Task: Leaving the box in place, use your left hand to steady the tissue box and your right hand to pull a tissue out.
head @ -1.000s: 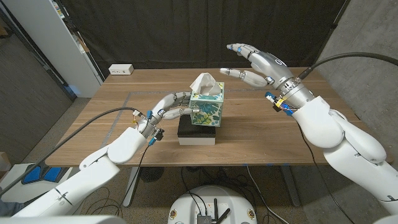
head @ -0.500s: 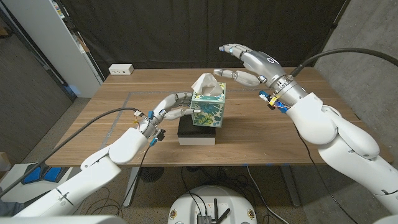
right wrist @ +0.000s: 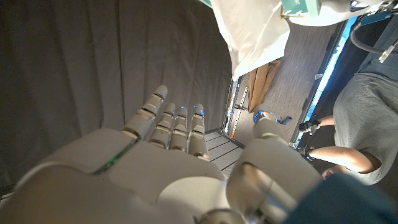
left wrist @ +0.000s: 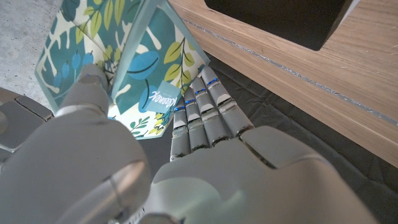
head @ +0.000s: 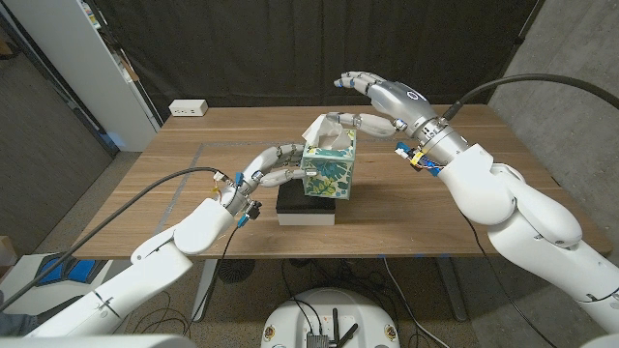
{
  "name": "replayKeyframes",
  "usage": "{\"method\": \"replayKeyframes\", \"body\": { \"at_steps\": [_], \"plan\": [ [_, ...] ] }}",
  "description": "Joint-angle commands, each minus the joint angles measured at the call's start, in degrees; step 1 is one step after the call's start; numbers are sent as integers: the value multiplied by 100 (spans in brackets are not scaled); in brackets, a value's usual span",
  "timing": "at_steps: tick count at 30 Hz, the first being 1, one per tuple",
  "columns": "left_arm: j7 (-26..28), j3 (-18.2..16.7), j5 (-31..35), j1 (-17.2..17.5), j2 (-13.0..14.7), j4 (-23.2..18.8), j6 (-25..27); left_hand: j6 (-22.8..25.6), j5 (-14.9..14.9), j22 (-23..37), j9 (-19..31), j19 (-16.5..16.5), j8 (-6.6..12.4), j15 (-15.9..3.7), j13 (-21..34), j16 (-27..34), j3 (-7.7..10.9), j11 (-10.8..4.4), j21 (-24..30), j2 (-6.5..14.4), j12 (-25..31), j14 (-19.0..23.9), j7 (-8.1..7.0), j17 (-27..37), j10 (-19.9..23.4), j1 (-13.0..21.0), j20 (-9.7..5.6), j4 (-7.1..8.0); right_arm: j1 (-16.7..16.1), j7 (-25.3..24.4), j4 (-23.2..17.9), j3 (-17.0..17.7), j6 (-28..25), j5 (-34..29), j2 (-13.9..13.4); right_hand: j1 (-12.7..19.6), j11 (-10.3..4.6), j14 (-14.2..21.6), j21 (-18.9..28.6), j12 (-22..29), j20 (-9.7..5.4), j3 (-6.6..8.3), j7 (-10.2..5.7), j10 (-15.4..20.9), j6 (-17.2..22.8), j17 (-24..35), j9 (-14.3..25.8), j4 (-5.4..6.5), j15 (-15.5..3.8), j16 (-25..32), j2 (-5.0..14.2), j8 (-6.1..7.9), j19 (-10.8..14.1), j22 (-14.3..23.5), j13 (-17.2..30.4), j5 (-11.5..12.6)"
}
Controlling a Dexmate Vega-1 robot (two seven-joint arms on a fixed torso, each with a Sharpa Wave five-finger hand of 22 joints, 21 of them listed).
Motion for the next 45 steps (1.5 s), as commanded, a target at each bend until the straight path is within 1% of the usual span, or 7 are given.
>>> {"method": "replayKeyframes", "body": {
  "at_steps": [1, 7, 19, 25, 37, 42, 45],
  "plan": [
    [-86, 93, -73, -114, -20, 79, -33, 124, 31, 18, 83, 53, 6, -164, 28, -35, 82, -39, -6, 386, -23, 18, 73, 21, 37, 327, 20, 40, 171, 142, -129, -276, -349, -228, -57, 181, -21, -64, -18, -19, 27, 71, -46, -59, 219, -7, 24, -2, 40, -39, 4, 75, -13, 8, 17, 69],
    [-53, 79, -36, -112, 1, 47, -10, 128, 31, 18, 84, 57, 1, -166, 32, -42, 91, 81, -4, 394, -33, 15, 69, 19, 29, 318, 20, 39, 296, 268, -174, -412, -530, -370, -69, 424, -78, -181, -27, -43, 55, 156, -111, -199, 403, -24, 38, -8, 71, -84, -5, 111, -43, 7, 20, 118],
    [-92, 147, -34, -188, -18, 94, -12, 132, 31, 19, 84, 55, -4, -180, 37, -44, 103, 75, -5, 408, -39, 19, 70, 19, 33, 311, 24, 38, 478, 251, -140, -660, -680, -766, -72, 927, -192, -163, 9, 2, 37, 332, -149, -193, 593, -66, 60, -50, 15, -75, -56, 140, 89, 1, 23, 190],
    [-46, 89, -79, -150, -17, 91, -94, 143, 33, 19, 85, 52, -4, -168, 39, -43, 115, 74, -6, 425, -44, 28, 78, 20, 29, 306, 26, 40, 598, 591, -189, -713, -805, -777, -145, 1371, -272, -127, 13, 29, -19, 453, -303, -142, 1061, -106, 97, -35, -38, -61, -143, 289, 184, -1, 25, 211],
    [-91, 112, -80, -213, -10, 101, -51, 153, 33, 20, 85, 51, -6, -151, 43, -49, 130, 73, -6, 446, -48, 31, 73, 19, 38, 282, 35, 50, 733, 717, -144, -809, -855, -799, -162, 1666, -339, -74, 31, 28, -61, 529, -330, -146, 1289, -124, 104, -21, -74, -33, -145, 331, 292, -1, 24, 229],
    [-126, 125, -105, -239, 6, 96, 3, 163, 32, 20, 85, 52, -6, -147, 46, -56, 137, 61, -5, 447, -53, 24, 75, 16, 34, 273, 38, 48, 711, 402, -27, -835, -693, -791, -104, 1892, -399, 52, 59, 89, -86, 539, -496, 43, 1762, -129, 158, 14, -120, 33, -171, 476, 453, 3, 21, 211],
    [-134, 126, -134, -238, 8, 108, -4, 162, 32, 20, 85, 50, -7, -144, 47, -58, 140, 60, -6, 453, -52, 22, 75, 17, 41, 269, 40, 50, 820, 689, -105, -930, -871, -957, -124, 1977, -413, 126, 71, 120, -108, 530, -553, 170, 1976, -125, 191, 25, -165, 71, -183, 549, 535, 5, 20, 194]
  ]
}}
